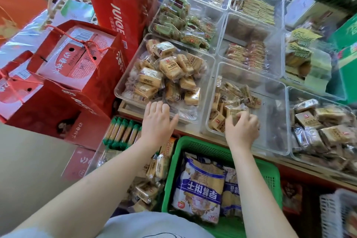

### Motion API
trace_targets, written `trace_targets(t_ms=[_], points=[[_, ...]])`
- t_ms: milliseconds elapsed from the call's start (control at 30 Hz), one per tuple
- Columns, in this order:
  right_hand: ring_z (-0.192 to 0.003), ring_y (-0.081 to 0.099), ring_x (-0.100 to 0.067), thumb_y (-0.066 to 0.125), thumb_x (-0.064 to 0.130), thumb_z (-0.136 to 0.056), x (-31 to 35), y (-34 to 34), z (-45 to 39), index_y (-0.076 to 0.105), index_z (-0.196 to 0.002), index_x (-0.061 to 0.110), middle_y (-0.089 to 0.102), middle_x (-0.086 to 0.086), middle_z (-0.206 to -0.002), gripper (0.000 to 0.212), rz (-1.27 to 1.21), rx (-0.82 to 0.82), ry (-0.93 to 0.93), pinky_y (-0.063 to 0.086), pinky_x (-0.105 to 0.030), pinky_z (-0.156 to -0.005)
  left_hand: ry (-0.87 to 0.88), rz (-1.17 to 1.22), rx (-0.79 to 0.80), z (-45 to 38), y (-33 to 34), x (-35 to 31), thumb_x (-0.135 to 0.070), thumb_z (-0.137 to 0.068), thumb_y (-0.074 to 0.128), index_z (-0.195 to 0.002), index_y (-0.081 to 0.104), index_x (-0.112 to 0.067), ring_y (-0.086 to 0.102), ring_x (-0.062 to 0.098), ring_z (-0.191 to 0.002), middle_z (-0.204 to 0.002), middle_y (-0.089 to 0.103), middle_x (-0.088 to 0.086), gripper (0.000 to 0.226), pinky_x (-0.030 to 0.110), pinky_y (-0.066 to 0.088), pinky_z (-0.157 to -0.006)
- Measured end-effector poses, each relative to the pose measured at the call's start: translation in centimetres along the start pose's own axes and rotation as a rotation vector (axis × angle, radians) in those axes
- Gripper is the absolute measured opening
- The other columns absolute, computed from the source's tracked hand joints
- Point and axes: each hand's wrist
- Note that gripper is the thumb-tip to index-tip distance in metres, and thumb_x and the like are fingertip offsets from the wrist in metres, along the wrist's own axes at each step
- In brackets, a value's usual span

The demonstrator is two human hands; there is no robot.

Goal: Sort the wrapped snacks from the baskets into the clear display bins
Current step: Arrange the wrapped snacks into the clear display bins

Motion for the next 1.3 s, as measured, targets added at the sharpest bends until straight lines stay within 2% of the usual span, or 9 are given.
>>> trace_targets(t_ms=[67, 267, 400, 467, 533, 733, 967, 1100, 1300], points=[[-0.109, 0.046, -0.027, 0.059, 0.024, -0.091, 2.1, 0.3, -0.3, 0.057, -0.099, 0.013, 0.05, -0.009, -0.115, 0.014, -0.026, -0.016, -0.105, 0.036, -0.044, -0.098, -0.011, -0.033, 0.005, -0.2, 0.7, 0.0, -0.055, -0.098, 0.017, -0.1, 0.05, -0.009, 0.048, 0.033, -0.112, -0.11, 0.056, 0.01, 0.056, 0.046, 0.021, -0.114], [-0.112, 0.052, -0.025, 0.057, 0.024, -0.094, 8.2, 3.0, -2.3, 0.059, -0.11, 0.013, 0.059, -0.004, -0.113, 0.02, -0.04, 0.12, -0.482, 0.032, -0.041, -0.103, -0.011, -0.114, 0.06, -0.1, 1.7, 0.2, -0.06, -0.098, 0.007, -0.113, 0.047, -0.012, 0.038, 0.032, -0.122, -0.125, 0.049, 0.012, 0.064, 0.047, 0.009, -0.119], [-0.15, 0.021, -0.03, 0.063, 0.055, -0.09, 10.6, 5.6, -4.4, 0.035, -0.148, 0.011, 0.039, -0.01, -0.154, 0.078, 0.295, 0.36, -0.516, 0.01, -0.05, -0.122, -0.014, -0.145, 0.087, -0.2, 1.6, 0.1, -0.06, -0.096, 0.002, -0.123, 0.044, -0.013, 0.032, 0.032, -0.131, -0.135, 0.045, 0.014, 0.069, 0.046, 0.001, -0.121], [-0.154, 0.003, -0.028, 0.063, 0.063, -0.086, 11.1, 6.8, -5.1, 0.017, -0.157, 0.009, 0.023, -0.009, -0.164, 0.1, 0.448, 0.417, -0.534, 0.001, -0.054, -0.123, -0.018, -0.158, 0.118, -0.3, 1.4, 0.0, -0.06, -0.096, 0.0, -0.131, 0.039, -0.013, 0.025, 0.032, -0.136, -0.143, 0.038, 0.014, 0.07, 0.045, -0.005, -0.121], [-0.154, 0.008, -0.027, 0.064, 0.065, -0.084, 11.4, 7.6, -5.4, 0.011, -0.158, 0.009, 0.027, -0.009, -0.163, 0.107, 0.497, 0.433, -0.554, -0.001, -0.057, -0.122, -0.021, -0.169, 0.154, -0.5, 1.3, -0.2, -0.06, -0.096, 0.002, -0.138, 0.032, -0.014, 0.019, 0.031, -0.141, -0.149, 0.03, 0.014, 0.07, 0.046, -0.009, -0.121], [-0.139, 0.037, -0.029, 0.069, 0.062, -0.08, 12.3, 6.1, -5.6, 0.038, -0.143, 0.012, 0.048, -0.009, -0.143, 0.086, 0.387, 0.408, -0.547, 0.011, -0.056, -0.123, -0.032, -0.172, 0.189, -0.5, 0.9, -0.2, -0.059, -0.098, 0.006, -0.146, 0.026, -0.014, 0.012, 0.031, -0.145, -0.153, 0.023, 0.014, 0.069, 0.045, -0.012, -0.121], [-0.109, 0.047, -0.021, 0.069, 0.068, -0.075, 7.4, 0.8, -3.7, 0.053, -0.124, 0.013, 0.052, -0.005, -0.119, 0.075, -0.033, 0.031, -0.258, 0.035, -0.041, -0.102, -0.03, -0.16, 0.199, -0.6, 1.1, -0.1, -0.063, -0.092, -0.006, -0.148, 0.025, -0.014, 0.009, 0.031, -0.146, -0.155, 0.021, 0.015, 0.08, 0.045, -0.016, -0.119], [-0.128, 0.044, -0.029, 0.066, 0.058, -0.084, 2.2, 0.1, -5.5, 0.048, -0.137, 0.011, 0.051, -0.012, -0.138, 0.073, -0.014, -0.059, -0.053, 0.033, -0.047, -0.106, -0.032, -0.169, 0.203, -0.5, 1.0, -0.3, -0.064, -0.086, -0.014, -0.148, 0.023, -0.014, 0.007, 0.031, -0.147, -0.156, 0.019, 0.015, 0.088, 0.045, -0.016, -0.12], [-0.154, 0.007, -0.028, 0.038, 0.025, -0.103, -1.7, 1.7, -7.2, 0.045, -0.148, 0.027, 0.018, -0.006, -0.166, 0.046, 0.279, 0.254, -0.034, 0.01, -0.059, -0.121, -0.026, -0.179, 0.221, -0.5, 0.9, -0.1, -0.069, -0.094, 0.005, -0.15, 0.02, -0.015, 0.006, 0.032, -0.147, -0.157, 0.018, 0.015, 0.079, 0.047, -0.016, -0.12]])
Point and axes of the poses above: each hand's wrist, its own z-axis away from the middle knuckle, its own y-axis out of the palm, x = y × z
